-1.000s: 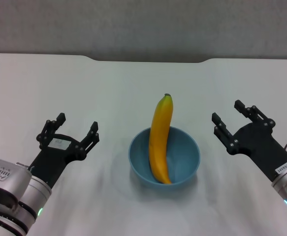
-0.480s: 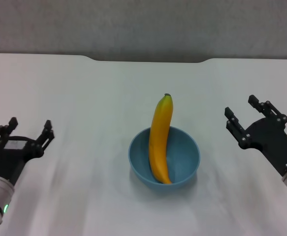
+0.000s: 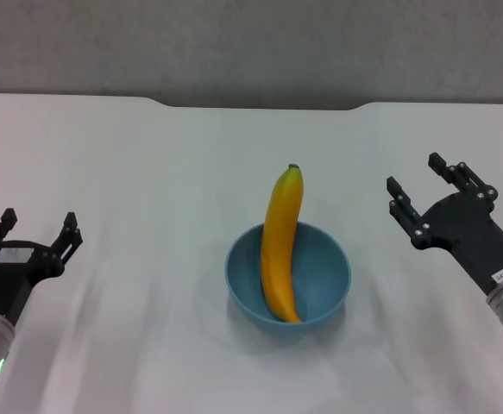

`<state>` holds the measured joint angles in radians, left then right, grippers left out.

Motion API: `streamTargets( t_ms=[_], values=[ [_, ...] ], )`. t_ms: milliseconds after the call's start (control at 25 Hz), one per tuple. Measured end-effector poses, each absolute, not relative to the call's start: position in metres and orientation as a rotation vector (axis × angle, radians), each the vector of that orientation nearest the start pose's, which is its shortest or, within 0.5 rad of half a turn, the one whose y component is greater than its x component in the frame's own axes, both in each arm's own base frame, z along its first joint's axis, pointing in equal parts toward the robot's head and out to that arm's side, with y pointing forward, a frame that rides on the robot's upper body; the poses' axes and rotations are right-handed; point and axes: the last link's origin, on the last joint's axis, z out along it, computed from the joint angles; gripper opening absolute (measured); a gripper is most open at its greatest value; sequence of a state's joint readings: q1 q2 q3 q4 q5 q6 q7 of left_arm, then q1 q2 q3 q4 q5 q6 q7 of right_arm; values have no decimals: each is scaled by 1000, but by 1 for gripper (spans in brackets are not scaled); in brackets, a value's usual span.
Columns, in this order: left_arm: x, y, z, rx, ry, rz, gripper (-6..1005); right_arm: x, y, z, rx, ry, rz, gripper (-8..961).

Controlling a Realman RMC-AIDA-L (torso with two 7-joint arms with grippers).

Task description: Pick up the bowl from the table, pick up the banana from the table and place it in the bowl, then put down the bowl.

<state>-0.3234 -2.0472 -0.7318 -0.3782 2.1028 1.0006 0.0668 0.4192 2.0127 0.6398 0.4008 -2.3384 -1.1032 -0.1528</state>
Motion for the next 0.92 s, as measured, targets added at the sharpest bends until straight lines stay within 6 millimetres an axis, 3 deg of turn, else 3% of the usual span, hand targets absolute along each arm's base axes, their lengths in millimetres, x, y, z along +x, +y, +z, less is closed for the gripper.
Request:
streamTargets(
  t_ms=[360,560,920],
  values=[
    [-344,309,-30,-1563,-642,-542,896,270,331,-51,-1866,167,621,701],
    [-343,310,-31,-1563,-642,-543,896,273,328,-50,-1855,173,621,902],
    [-350,306,-25,-1505,-676,-554,896,294,315,-28,-1693,294,677,894]
  ],
)
